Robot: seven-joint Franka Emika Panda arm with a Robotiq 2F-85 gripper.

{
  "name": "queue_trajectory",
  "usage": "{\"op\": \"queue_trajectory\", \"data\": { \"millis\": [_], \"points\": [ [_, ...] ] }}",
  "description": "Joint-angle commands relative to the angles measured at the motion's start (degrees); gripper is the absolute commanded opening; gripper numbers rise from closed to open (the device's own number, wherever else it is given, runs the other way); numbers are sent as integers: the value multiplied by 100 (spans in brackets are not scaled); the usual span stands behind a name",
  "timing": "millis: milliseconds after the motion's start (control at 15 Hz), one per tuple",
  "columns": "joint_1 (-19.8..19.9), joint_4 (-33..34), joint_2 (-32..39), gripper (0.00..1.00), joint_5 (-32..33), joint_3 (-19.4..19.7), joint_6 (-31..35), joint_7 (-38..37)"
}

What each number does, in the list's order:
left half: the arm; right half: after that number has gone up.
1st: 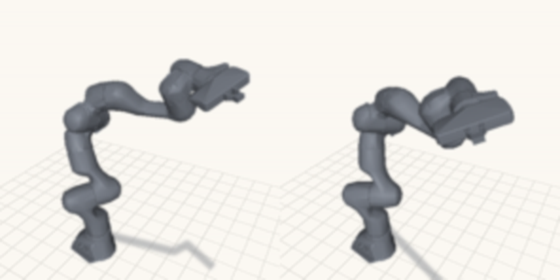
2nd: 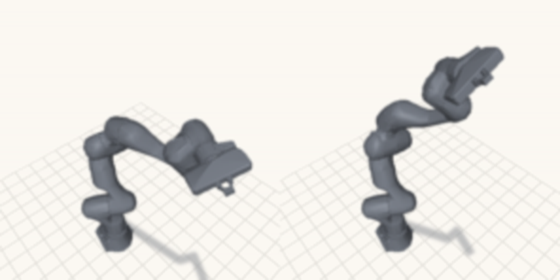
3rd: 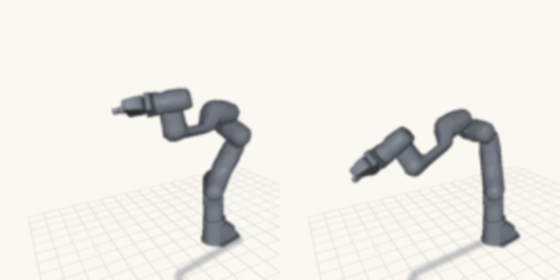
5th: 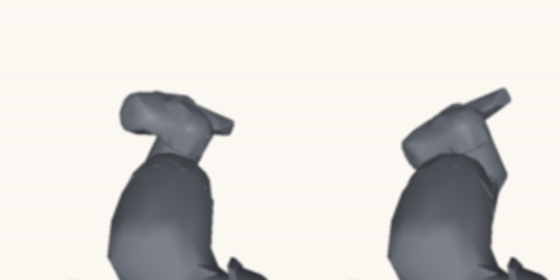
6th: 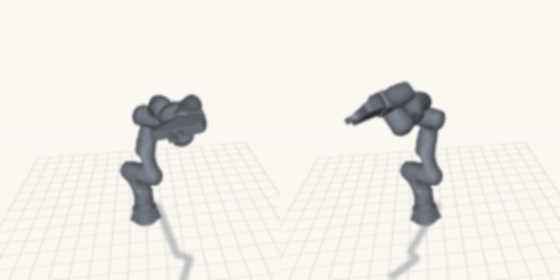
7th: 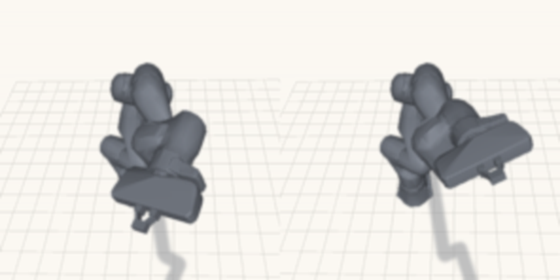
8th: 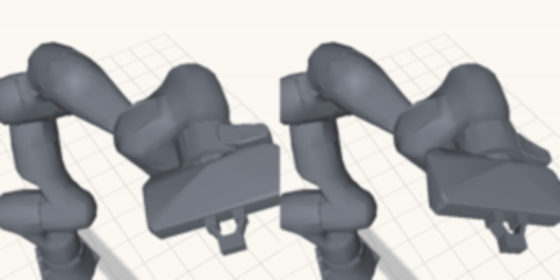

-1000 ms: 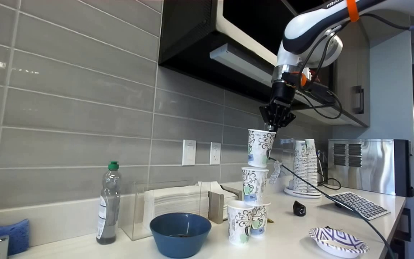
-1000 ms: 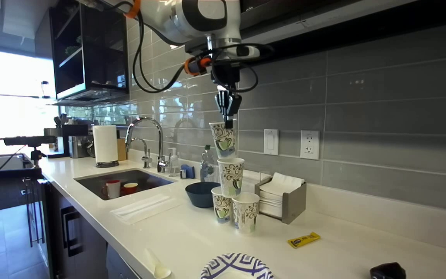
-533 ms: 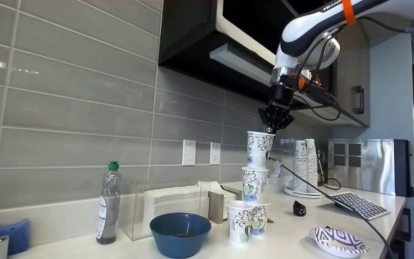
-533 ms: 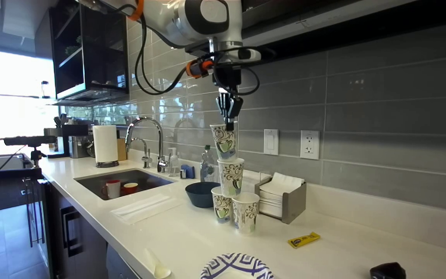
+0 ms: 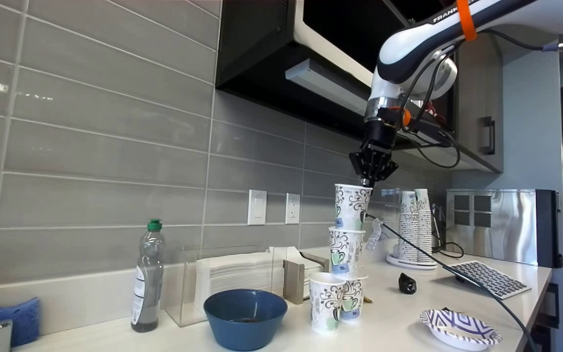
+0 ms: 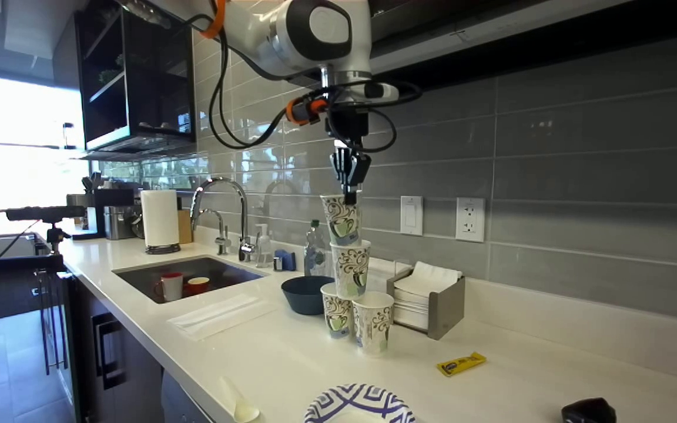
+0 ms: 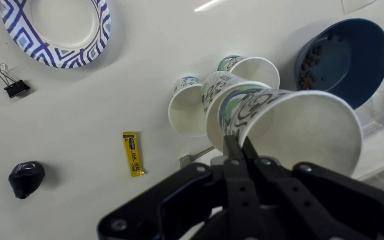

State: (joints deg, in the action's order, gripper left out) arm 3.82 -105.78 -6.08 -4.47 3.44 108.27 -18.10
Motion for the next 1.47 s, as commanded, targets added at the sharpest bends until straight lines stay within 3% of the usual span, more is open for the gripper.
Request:
{"op": "queue_trajectory", "data": {
  "millis": [0, 667, 733, 867, 933, 1400],
  "points": [
    [16, 242, 180, 30, -141, 9, -35, 0],
    [9, 208, 155, 97, -21, -6, -14, 3],
    [8, 211, 154, 79, -24, -6, -15, 3],
    [8, 208, 155, 94, -24, -6, -15, 4],
    [8, 208, 156, 97, -24, -6, -15, 5],
    [7, 208, 156, 97, -24, -6, -15, 5]
  ]
}}
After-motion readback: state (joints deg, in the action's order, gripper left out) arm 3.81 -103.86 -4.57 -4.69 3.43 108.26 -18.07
